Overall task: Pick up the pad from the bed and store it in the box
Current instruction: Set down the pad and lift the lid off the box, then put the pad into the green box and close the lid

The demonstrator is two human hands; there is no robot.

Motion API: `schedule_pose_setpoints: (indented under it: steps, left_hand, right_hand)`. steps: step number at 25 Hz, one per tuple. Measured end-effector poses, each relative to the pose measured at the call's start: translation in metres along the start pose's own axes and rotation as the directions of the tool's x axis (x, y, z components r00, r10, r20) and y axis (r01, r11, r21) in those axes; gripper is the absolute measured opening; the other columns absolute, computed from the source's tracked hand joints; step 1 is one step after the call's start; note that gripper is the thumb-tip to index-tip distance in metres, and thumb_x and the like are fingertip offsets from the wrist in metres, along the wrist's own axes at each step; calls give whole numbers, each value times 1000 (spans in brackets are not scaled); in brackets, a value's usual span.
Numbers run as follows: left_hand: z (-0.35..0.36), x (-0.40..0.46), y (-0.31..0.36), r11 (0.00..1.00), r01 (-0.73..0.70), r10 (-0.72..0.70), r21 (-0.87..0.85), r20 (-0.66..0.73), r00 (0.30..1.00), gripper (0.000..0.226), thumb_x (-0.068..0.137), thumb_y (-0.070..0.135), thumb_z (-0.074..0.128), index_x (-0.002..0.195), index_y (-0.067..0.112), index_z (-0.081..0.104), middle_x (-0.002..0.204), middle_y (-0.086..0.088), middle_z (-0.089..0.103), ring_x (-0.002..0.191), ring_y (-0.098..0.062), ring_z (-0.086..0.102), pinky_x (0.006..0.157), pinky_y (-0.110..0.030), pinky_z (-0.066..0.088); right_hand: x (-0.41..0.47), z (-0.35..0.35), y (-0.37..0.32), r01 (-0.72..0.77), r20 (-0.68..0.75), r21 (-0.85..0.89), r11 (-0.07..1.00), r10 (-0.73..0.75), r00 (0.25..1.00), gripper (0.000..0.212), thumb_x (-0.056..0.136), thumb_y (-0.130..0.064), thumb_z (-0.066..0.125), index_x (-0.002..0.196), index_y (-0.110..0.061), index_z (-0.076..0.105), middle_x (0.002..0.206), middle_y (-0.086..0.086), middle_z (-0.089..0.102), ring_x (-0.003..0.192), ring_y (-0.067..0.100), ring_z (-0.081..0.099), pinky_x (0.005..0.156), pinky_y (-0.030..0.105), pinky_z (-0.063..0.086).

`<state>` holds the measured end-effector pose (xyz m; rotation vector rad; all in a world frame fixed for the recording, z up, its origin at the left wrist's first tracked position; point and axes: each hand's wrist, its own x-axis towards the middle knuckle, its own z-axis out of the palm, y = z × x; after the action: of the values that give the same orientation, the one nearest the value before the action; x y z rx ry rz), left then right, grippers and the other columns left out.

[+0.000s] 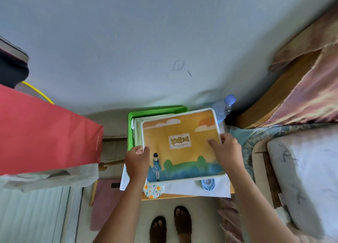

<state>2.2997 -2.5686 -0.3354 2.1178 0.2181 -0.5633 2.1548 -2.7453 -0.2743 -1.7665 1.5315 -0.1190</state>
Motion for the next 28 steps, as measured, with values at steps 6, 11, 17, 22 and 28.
schedule_pose_setpoints:
  steps: [6,11,17,22,28]
  left_hand:
    - [64,-75,-8,999,1,-22,48,440,898,41,74,16,77,108,4,59,114,-19,58,101,-31,62,90,-45,53]
    - [114,-116,-25,989,-11,-103,146,749,655,54,66,22,80,114,18,54,115,-4,62,99,-15,65,87,-29,57]
    - [145,-104,-43,934,7,-270,358,692,670,72,61,22,82,125,15,52,129,-11,53,114,-26,58,100,-41,50]
    - [154,-86,-51,866,-1,-336,501,583,740,79,66,29,79,133,19,41,133,-11,31,125,-29,45,106,-40,44]
    - [142,-84,-60,887,-38,-279,460,600,749,68,80,26,67,140,18,36,139,-14,27,129,-29,41,103,-35,43]
  right_hand:
    - [18,-62,99,-198,121,-62,978,204,971,69,71,-49,73,119,-5,53,113,16,62,101,33,60,87,43,50]
    - [23,-95,171,-330,17,-241,913,344,939,95,67,-53,75,134,0,35,135,25,46,125,40,42,106,53,35]
    - [28,-74,202,-451,70,-181,874,469,880,97,68,-48,77,139,-1,29,143,23,23,130,39,32,110,45,30]
    - [35,-42,213,-445,128,-100,890,455,881,94,71,-41,77,142,-6,26,141,19,22,128,40,35,111,45,32]
    - [33,-35,208,-392,108,-144,909,408,907,94,78,-36,71,148,-18,11,143,19,22,131,40,27,110,48,28]
